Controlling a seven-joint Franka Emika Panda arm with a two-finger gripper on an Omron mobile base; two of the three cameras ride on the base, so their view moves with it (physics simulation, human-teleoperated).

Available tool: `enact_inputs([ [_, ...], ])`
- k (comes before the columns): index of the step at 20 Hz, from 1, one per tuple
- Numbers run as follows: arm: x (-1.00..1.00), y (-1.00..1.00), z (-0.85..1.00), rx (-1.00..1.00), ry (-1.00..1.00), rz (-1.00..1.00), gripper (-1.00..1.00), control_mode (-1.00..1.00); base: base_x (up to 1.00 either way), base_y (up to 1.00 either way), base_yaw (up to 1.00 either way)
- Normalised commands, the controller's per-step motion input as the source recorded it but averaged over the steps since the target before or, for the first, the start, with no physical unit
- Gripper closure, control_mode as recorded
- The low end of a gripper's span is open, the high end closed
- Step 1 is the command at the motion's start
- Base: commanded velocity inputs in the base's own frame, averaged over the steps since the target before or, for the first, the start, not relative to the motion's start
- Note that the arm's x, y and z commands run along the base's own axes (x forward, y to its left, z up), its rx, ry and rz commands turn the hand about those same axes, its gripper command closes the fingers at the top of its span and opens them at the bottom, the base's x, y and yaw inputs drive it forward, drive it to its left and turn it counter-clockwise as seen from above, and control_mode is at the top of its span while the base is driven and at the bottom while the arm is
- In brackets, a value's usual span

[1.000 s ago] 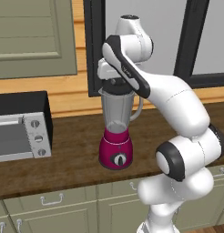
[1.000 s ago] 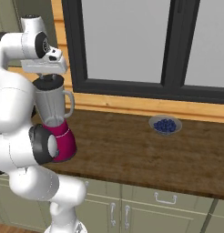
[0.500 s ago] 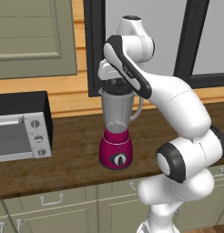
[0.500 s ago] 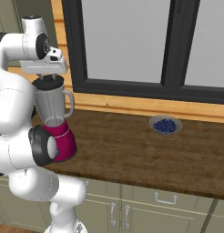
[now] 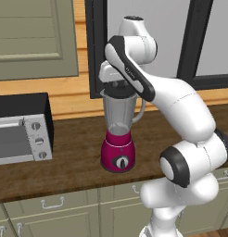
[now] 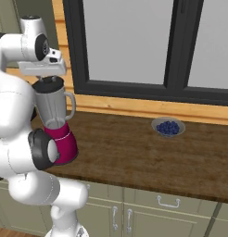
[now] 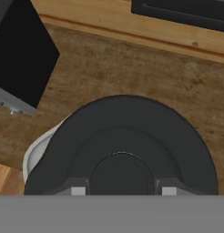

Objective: Close the lid blender by securely placing the lid on top.

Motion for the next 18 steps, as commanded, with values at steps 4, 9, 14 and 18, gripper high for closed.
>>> enact_inputs([
  [4, -0.47, 0.06, -0.19, 0.01, 0.04, 0.00, 1.00, -1.00, 0.00, 0.00, 0.00],
  [9, -0.44, 0.00, -0.06, 0.01, 0.04, 0.00, 1.00, -1.00, 0.00, 0.00, 0.00],
  [14, 0.00, -0.06, -0.16, 0.01, 0.02, -0.02, 1.00, -1.00, 0.00, 0.00, 0.00],
  [18, 0.00, -0.24, -0.21, 0.00, -0.01, -0.01, 1.00, -1.00, 0.00, 0.00, 0.00],
])
